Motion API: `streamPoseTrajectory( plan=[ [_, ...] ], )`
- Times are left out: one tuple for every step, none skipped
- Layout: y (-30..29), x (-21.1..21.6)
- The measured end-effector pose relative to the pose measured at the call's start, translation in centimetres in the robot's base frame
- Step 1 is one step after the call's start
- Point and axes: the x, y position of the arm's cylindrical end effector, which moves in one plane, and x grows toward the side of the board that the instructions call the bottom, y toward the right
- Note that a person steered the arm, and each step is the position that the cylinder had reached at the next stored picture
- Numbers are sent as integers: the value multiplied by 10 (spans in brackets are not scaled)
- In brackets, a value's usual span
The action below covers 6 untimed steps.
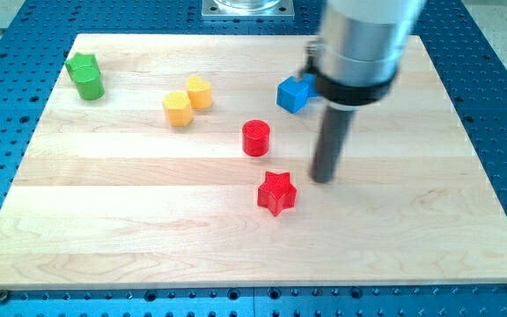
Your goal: Drag the red star towards the bottom right corner
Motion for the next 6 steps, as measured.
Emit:
streamPoseTrajectory(
  plan=[
    [-75,12],
    [-33,33],
    [87,32],
    [77,24],
    [38,61],
    [100,76]
  ],
)
